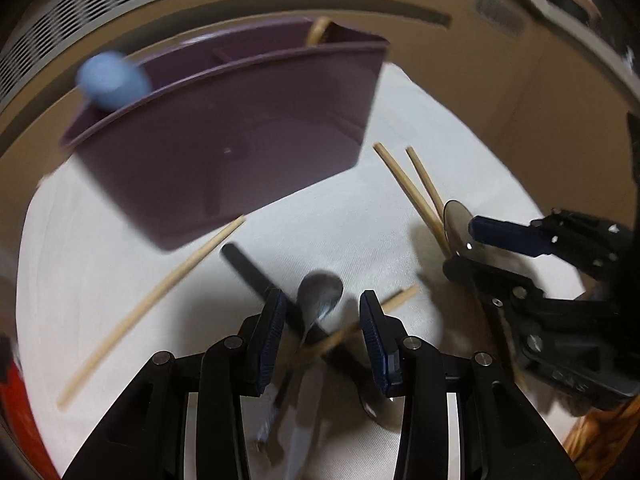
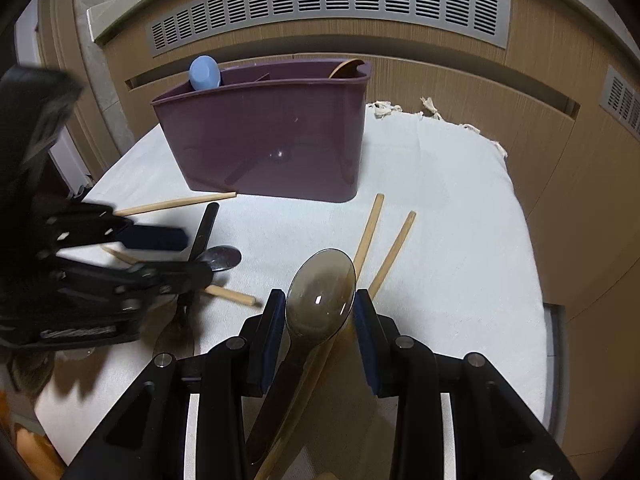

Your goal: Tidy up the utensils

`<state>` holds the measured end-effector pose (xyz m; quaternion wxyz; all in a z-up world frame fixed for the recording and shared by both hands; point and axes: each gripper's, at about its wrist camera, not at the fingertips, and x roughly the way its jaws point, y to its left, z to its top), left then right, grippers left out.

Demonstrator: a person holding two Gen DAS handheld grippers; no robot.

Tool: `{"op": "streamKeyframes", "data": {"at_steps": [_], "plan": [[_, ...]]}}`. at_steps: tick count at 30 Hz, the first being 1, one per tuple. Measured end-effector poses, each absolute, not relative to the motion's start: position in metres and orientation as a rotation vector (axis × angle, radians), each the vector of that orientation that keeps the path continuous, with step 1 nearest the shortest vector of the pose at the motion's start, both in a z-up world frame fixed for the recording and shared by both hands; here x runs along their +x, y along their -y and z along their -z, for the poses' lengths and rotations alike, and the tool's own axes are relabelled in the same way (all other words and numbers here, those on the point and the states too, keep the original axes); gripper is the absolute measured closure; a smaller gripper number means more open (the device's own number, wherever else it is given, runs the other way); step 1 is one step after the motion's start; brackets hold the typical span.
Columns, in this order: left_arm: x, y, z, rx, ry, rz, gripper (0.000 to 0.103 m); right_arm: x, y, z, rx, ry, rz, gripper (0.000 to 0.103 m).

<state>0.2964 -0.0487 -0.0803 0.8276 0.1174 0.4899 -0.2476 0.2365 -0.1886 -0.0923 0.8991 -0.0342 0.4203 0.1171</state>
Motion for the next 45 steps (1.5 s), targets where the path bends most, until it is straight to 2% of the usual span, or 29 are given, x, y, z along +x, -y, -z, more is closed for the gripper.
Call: {"op": "streamKeyframes", "data": {"at_steps": [3, 13, 17, 23, 31, 32, 33, 39, 41, 43, 44, 45], "plan": [[0.301, 0.059, 0.085, 0.331, -1.059, 0.549, 0.067, 0.233, 0.190, 0.092, -0.064, -0.858, -0.257, 0.070], [0.307, 0.067, 0.086, 0.504, -1.082, 0.556, 0.067, 0.228, 0.192, 0.092, -0.052, -0.839, -0.297, 0.070], [0.305, 0.069, 0.084, 0.472, -1.065, 0.526, 0.079, 0.228, 0.193, 0.091, -0.043, -0.835, -0.298, 0.070], [0.291, 0.070, 0.079, 0.364, -0.995, 0.482, 0.080, 0.221, 0.193, 0.082, -0.047, -0.821, -0.291, 0.070], [0.226, 0.018, 0.001, 0.139, -0.727, 0.430, 0.080, 0.196, 0.196, 0.059, -0.058, -0.778, -0.296, 0.070], [0.219, 0.012, -0.008, 0.119, -0.702, 0.427, 0.093, 0.192, 0.195, 0.054, -0.063, -0.766, -0.298, 0.070], [0.212, 0.011, -0.014, 0.102, -0.679, 0.429, 0.095, 0.189, 0.194, 0.049, -0.066, -0.754, -0.300, 0.070], [0.195, -0.017, -0.043, 0.023, -0.603, 0.406, 0.095, 0.168, 0.182, 0.018, -0.101, -0.683, -0.309, 0.070], [0.200, -0.024, -0.040, 0.004, -0.639, 0.409, 0.093, 0.163, 0.180, 0.013, -0.119, -0.673, -0.305, 0.070], [0.208, -0.032, -0.025, -0.003, -0.710, 0.402, 0.080, 0.163, 0.179, 0.014, -0.127, -0.679, -0.300, 0.070], [0.213, -0.033, -0.014, 0.004, -0.754, 0.387, 0.062, 0.163, 0.180, 0.016, -0.126, -0.683, -0.297, 0.070], [0.214, -0.033, -0.003, 0.015, -0.784, 0.366, 0.049, 0.163, 0.181, 0.018, -0.123, -0.689, -0.294, 0.070]]}}
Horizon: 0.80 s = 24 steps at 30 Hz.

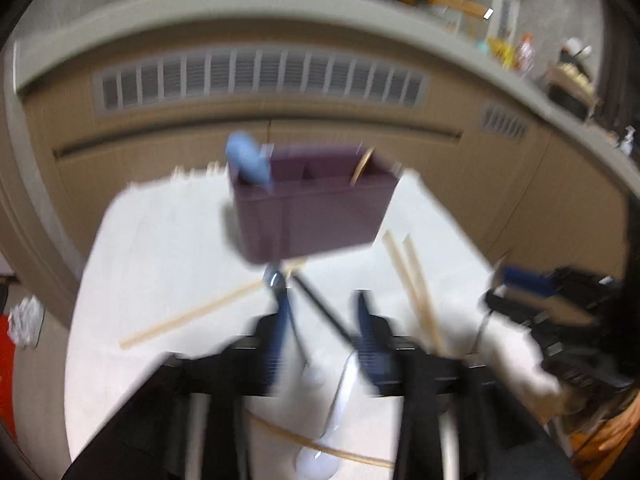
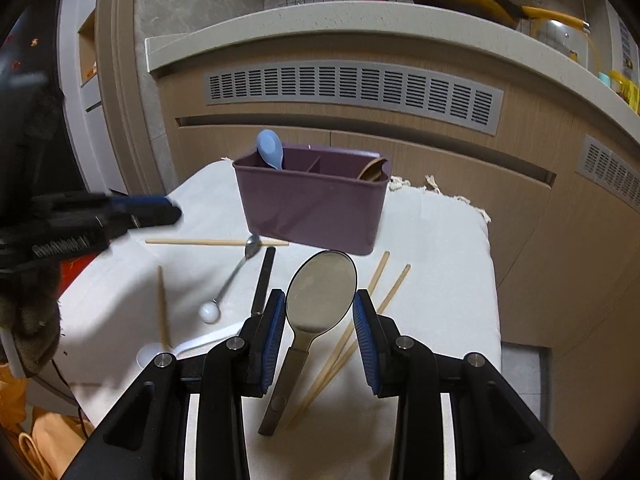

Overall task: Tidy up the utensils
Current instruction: 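Grasp the white-ball-handled spoon with the left tool and lift it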

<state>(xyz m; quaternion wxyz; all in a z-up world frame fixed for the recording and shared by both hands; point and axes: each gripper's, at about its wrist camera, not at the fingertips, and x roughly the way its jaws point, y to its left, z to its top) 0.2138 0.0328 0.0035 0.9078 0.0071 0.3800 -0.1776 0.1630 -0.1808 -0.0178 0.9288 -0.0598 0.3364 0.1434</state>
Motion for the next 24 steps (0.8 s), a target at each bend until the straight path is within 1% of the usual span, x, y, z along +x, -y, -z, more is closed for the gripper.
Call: {"op": "streamKeyframes", "data": {"at_steps": [1, 7, 8, 9, 11, 15, 16, 17, 18, 21, 24], "plan": [[0.214, -0.031, 0.006, 0.027, -0.798, 0.352, 0.047, 0.163, 0.182, 0.020, -0.121, -0.691, -0.286, 0.070], [0.198, -0.008, 0.064, 0.080, -0.861, 0.353, 0.048, 0.168, 0.186, 0.038, -0.104, -0.751, -0.290, 0.070], [0.198, -0.006, 0.070, 0.075, -0.868, 0.346, 0.049, 0.169, 0.186, 0.041, -0.100, -0.759, -0.293, 0.070], [0.198, -0.006, 0.076, 0.065, -0.873, 0.332, 0.055, 0.169, 0.186, 0.043, -0.097, -0.765, -0.295, 0.070], [0.204, -0.006, 0.083, 0.043, -0.892, 0.317, 0.059, 0.170, 0.185, 0.047, -0.094, -0.773, -0.301, 0.070], [0.215, -0.005, 0.092, 0.013, -0.913, 0.284, 0.062, 0.174, 0.185, 0.055, -0.087, -0.789, -0.300, 0.070], [0.216, -0.004, 0.093, 0.008, -0.909, 0.280, 0.065, 0.177, 0.186, 0.059, -0.078, -0.802, -0.295, 0.070], [0.217, -0.003, 0.094, 0.012, -0.907, 0.275, 0.078, 0.179, 0.187, 0.062, -0.070, -0.813, -0.290, 0.070], [0.218, -0.003, 0.095, 0.017, -0.907, 0.274, 0.081, 0.181, 0.189, 0.066, -0.061, -0.827, -0.286, 0.070], [0.212, -0.006, 0.089, 0.025, -0.869, 0.269, 0.081, 0.183, 0.193, 0.073, -0.048, -0.853, -0.273, 0.070], [0.200, -0.015, 0.070, 0.019, -0.799, 0.256, 0.081, 0.184, 0.196, 0.072, -0.048, -0.848, -0.263, 0.070]]}}
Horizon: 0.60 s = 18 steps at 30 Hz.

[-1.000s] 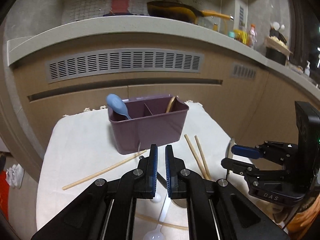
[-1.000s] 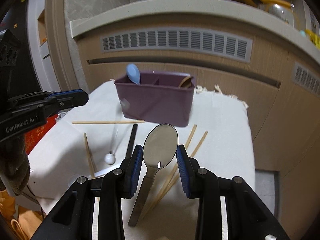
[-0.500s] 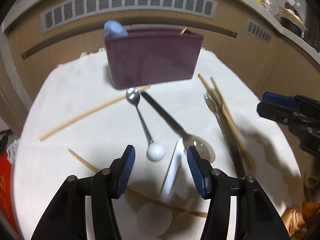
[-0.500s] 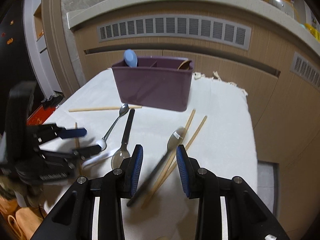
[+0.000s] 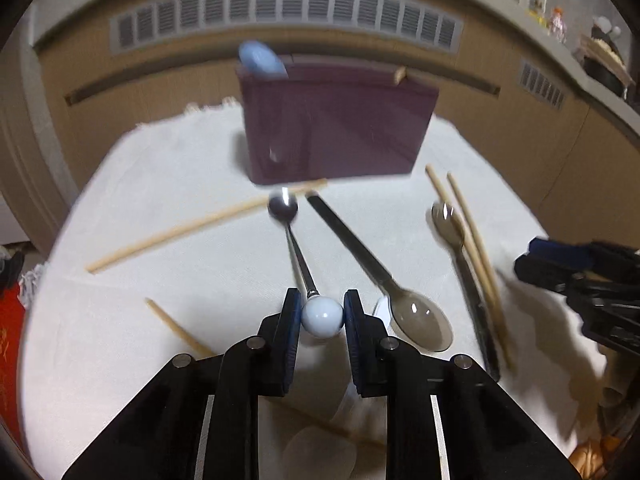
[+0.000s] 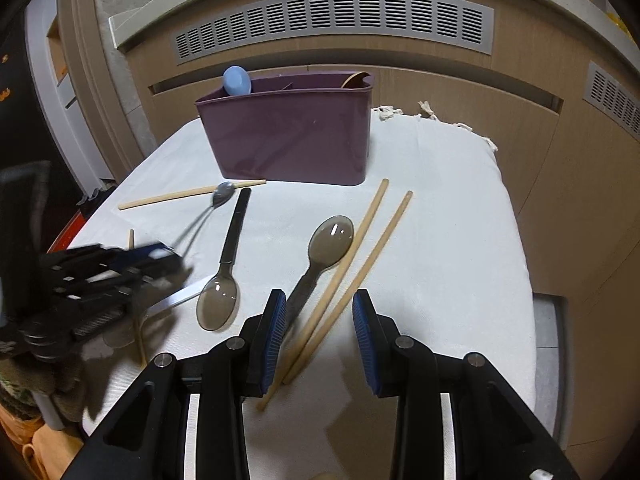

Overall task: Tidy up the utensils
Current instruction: 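Grasp the white-ball-handled spoon with the left tool and lift it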

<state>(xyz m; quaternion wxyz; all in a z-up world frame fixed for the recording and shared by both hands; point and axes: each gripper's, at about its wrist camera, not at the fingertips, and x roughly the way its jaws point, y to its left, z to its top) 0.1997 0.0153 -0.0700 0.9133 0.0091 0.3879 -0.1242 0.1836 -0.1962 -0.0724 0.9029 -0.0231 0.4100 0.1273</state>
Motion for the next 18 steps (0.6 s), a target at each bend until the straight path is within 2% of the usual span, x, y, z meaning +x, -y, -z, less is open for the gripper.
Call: {"op": "streamKeyframes", "data": {"at_steps": [8, 9, 12, 15, 16, 18], "plan": [[0.173, -0.034, 0.020, 0.014, -0.619, 0.230, 0.081, 0.229, 0.189, 0.085, -0.019, -0.876, -0.261, 0.069], [0.171, -0.035, 0.018, 0.011, -0.615, 0.234, 0.081, 0.238, 0.186, 0.089, -0.032, -0.892, -0.247, 0.068], [0.170, -0.039, 0.019, 0.001, -0.616, 0.241, 0.081, 0.260, 0.174, 0.099, -0.076, -0.923, -0.199, 0.055], [0.170, -0.042, 0.021, -0.005, -0.620, 0.250, 0.081, 0.275, 0.164, 0.111, -0.106, -0.974, -0.169, 0.053], [0.169, -0.042, 0.021, -0.006, -0.619, 0.253, 0.081, 0.275, 0.164, 0.112, -0.103, -0.973, -0.162, 0.054], [0.169, -0.044, 0.021, -0.012, -0.621, 0.258, 0.081, 0.273, 0.162, 0.111, -0.109, -0.972, -0.167, 0.070]]}}
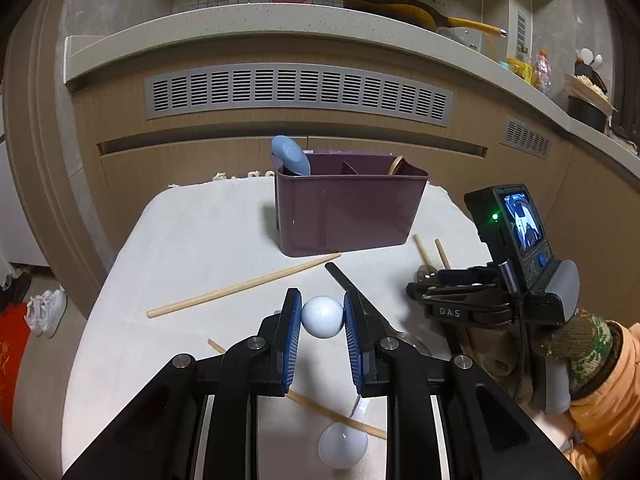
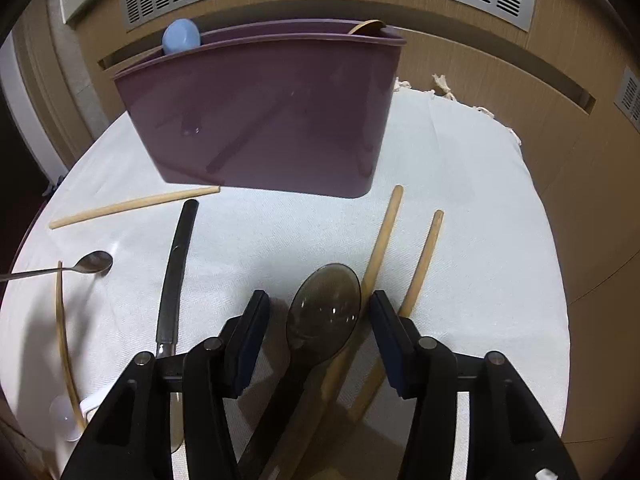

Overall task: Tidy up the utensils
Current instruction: 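Grasp the white-ball-handled spoon with the left tool and lift it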

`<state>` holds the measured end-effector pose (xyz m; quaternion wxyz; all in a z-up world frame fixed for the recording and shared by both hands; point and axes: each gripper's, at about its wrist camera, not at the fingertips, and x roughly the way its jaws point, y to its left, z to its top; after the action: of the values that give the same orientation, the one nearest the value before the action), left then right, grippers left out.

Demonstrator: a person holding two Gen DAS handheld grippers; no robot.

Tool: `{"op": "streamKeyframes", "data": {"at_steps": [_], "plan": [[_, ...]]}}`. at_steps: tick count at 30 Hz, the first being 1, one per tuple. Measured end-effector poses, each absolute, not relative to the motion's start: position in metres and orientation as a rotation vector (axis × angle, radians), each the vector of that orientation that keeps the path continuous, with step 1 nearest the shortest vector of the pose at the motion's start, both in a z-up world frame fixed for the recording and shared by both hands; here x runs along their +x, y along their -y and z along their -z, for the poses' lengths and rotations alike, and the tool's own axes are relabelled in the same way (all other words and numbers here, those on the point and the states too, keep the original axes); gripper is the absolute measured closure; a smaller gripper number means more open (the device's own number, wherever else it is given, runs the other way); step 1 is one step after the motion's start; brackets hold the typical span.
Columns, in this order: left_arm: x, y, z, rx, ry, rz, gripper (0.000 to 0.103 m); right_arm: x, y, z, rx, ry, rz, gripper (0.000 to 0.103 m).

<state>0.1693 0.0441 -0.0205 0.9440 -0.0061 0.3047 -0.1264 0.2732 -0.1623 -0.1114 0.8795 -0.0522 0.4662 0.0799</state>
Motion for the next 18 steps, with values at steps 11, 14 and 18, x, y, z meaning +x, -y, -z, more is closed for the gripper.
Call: {"op": "streamKeyframes", "data": {"at_steps": [11, 14, 18], "plan": [[0.154, -0.043, 0.003, -0.025, -0.600, 0.277, 0.081, 0.212, 0.171, 0.055, -0.108, -0.856, -0.301, 0.085], [0.146, -0.039, -0.003, -0.020, -0.589, 0.287, 0.081, 0.194, 0.169, 0.040, -0.133, -0.819, -0.336, 0.095], [0.138, -0.036, -0.014, -0.012, -0.565, 0.297, 0.081, 0.184, 0.169, 0.025, -0.124, -0.783, -0.357, 0.095]]}}
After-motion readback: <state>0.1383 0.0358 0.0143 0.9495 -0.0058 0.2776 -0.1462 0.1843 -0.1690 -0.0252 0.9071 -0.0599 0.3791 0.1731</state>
